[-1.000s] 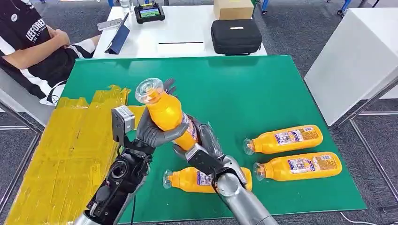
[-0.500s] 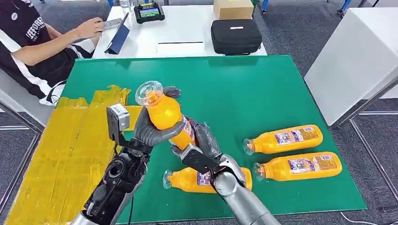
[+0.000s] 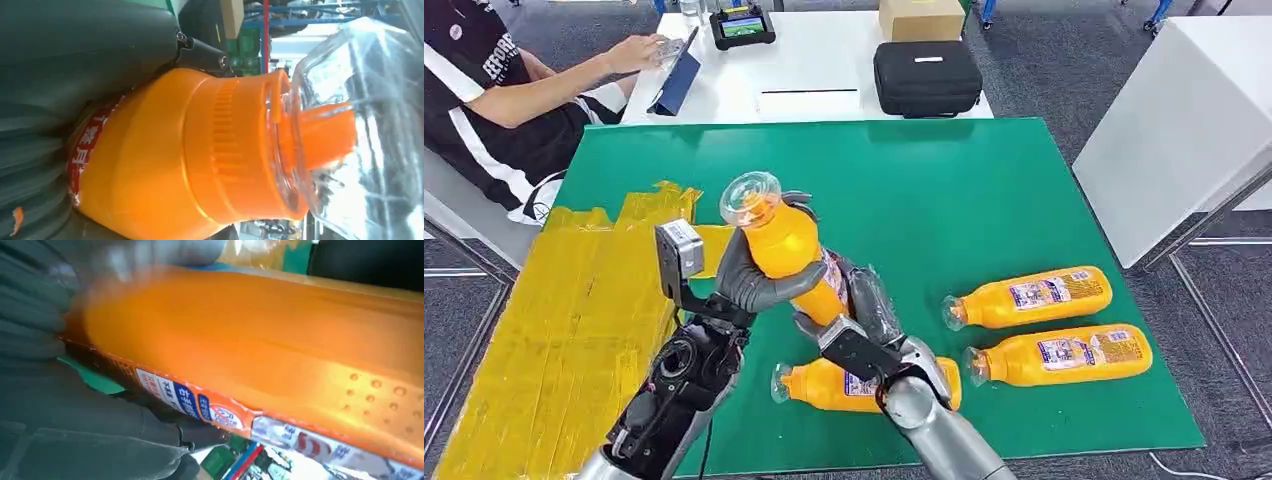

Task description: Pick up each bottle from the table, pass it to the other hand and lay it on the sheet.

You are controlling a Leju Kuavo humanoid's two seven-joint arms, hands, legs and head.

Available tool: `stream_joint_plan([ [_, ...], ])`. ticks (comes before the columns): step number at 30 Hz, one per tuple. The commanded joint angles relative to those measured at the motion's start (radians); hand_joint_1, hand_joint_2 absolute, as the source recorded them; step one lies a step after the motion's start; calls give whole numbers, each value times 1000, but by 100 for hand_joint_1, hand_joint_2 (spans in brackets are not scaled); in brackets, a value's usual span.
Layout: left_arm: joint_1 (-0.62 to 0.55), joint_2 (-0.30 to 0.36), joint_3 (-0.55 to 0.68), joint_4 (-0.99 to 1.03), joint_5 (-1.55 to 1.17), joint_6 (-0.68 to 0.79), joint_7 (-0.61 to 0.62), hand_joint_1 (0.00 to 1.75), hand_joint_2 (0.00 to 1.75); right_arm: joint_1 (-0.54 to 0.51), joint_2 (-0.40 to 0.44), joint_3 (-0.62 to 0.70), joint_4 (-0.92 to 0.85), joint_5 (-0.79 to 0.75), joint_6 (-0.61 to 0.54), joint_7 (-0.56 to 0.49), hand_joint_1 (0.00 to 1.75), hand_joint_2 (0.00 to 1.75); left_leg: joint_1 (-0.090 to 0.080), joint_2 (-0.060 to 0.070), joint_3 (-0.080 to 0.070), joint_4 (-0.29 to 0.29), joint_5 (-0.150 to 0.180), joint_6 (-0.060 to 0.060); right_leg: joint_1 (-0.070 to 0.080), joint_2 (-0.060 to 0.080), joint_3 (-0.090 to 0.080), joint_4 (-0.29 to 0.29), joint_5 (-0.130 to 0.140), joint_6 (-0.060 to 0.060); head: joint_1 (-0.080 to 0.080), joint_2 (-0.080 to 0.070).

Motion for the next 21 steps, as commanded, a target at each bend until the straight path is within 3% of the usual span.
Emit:
stream_joint_plan([
  [1,-27,30,19,-36,-71,164,-73,175,175,62,-69,-17,-269,-72,-79,-65,0,175,1,-1,4,1,-3,-3,1,0,5,1,-3,-2,0,0],
  [4,5,53,101,-123,-311,384,-144,175,175,141,-113,-48,-471,-60,-122,-49,0,175,1,1,5,1,-4,-3,1,2,5,1,-3,-2,0,0],
  [8,7,56,106,-131,-312,379,-139,175,175,145,-117,-49,-482,-57,-118,-43,0,175,1,1,5,0,-3,-3,1,2,6,0,-3,-2,0,0],
  [9,10,47,112,-127,-565,549,-152,175,175,158,-112,-61,-492,-45,-147,-62,0,175,0,0,3,0,-2,-2,0,0,4,0,-2,-1,0,0],
  [10,15,56,127,-129,-759,629,-103,175,175,179,-123,-70,-531,-33,-169,-64,0,175,1,-1,6,0,-3,-3,1,1,7,-1,-3,-2,1,0],
  [12,41,61,155,-160,-974,662,-68,175,175,250,-164,-94,-620,-24,-186,-44,0,175,1,-1,6,1,-3,-3,1,0,7,0,-3,-2,0,0],
  [13,50,63,174,-157,-1118,675,-40,175,175,288,-180,-112,-662,-57,-178,-40,0,0,0,-1,4,0,-2,-2,0,0,5,-1,-2,-1,0,0],
  [18,28,64,239,-75,-1810,704,180,175,175,394,-214,-200,-816,-295,-51,-44,0,0,0,-6,7,0,-4,-2,0,-4,9,-1,-5,-2,0,0],
  [19,6,108,225,-54,-1835,688,210,175,175,393,-212,-210,-819,-303,-41,-40,0,0,0,-6,4,0,-2,-2,-1,-4,6,-1,-4,-1,0,0],
  [20,-10,110,216,-23,-1835,702,221,175,175,384,-210,-220,-813,-311,-33,-34,0,0,0,-4,5,0,-3,-3,-1,-2,6,0,-4,-2,0,0],
  [21,-72,250,105,3,-1835,638,343,175,175,381,-205,-231,-807,-323,-12,-24,0,175,0,-2,6,1,-4,-3,-1,0,7,0,-4,-2,0,0],
])
